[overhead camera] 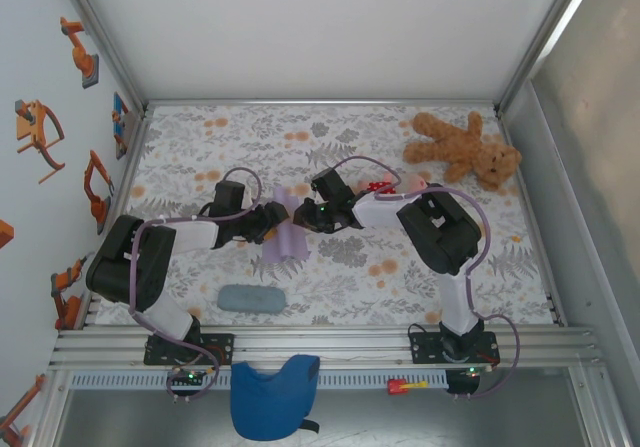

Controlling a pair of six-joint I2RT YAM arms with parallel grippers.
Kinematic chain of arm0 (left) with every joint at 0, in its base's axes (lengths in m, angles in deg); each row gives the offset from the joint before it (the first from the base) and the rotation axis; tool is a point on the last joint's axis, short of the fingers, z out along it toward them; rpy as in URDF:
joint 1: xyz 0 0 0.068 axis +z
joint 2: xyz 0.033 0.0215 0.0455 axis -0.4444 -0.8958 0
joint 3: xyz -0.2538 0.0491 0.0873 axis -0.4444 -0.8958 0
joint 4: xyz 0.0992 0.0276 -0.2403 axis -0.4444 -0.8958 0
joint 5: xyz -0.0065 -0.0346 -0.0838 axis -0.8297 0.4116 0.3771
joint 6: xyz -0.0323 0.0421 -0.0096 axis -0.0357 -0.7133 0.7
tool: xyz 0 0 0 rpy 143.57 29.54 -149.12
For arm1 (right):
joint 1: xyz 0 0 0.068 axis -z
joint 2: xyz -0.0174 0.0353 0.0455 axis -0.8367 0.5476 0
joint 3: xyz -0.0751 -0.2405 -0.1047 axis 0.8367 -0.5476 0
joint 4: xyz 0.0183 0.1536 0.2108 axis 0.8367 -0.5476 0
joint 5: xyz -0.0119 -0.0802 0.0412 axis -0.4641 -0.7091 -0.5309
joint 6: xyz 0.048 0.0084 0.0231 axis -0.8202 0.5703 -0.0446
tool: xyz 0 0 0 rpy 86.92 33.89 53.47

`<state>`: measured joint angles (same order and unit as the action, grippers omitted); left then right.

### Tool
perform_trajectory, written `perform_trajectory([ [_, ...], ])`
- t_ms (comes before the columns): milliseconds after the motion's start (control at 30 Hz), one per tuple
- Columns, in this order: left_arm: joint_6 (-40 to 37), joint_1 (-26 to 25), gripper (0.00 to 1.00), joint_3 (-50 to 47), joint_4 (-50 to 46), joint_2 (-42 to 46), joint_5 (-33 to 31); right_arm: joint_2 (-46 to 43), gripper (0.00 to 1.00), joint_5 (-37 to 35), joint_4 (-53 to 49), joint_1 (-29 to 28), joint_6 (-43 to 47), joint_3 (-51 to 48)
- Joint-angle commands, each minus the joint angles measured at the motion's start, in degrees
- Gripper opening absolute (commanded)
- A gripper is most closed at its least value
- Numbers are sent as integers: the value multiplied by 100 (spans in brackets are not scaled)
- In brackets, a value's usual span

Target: Fold a paper plane with a square sheet of paper (pick it up from the middle)

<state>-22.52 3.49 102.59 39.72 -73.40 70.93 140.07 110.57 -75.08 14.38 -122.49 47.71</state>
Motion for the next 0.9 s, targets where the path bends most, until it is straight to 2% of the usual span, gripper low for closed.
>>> perform_trajectory([
  [0, -378, -13, 56, 154, -656, -79, -126, 21, 20, 170, 73, -8, -44, 62],
  [200, -698, -4, 31, 399, -997, 139, -128, -537, 20, -102, 96, 105, 76, -228],
  [300, -837, 11, 23, 511, -1144, 441, 1, -1104, 23, -340, 52, 237, 325, -497],
  [433, -967, 44, 21, 686, -1337, 961, 410, -1729, 34, -197, 170, 489, 625, -799],
  [533, -977, 117, 20, 861, -1412, 1308, 929, -2093, 48, 196, 406, 681, 771, -953],
  [667, -995, 198, 21, 1091, -1512, 1679, 1420, -2433, 61, 815, 861, 900, 766, -1122],
  [767, -953, 278, 21, 1197, -1466, 1816, 1686, -2561, 66, 1226, 1027, 951, 788, -1124],
  [867, -888, 331, 21, 1258, -1412, 1817, 1852, -2596, 66, 1584, 1136, 945, 753, -1069],
])
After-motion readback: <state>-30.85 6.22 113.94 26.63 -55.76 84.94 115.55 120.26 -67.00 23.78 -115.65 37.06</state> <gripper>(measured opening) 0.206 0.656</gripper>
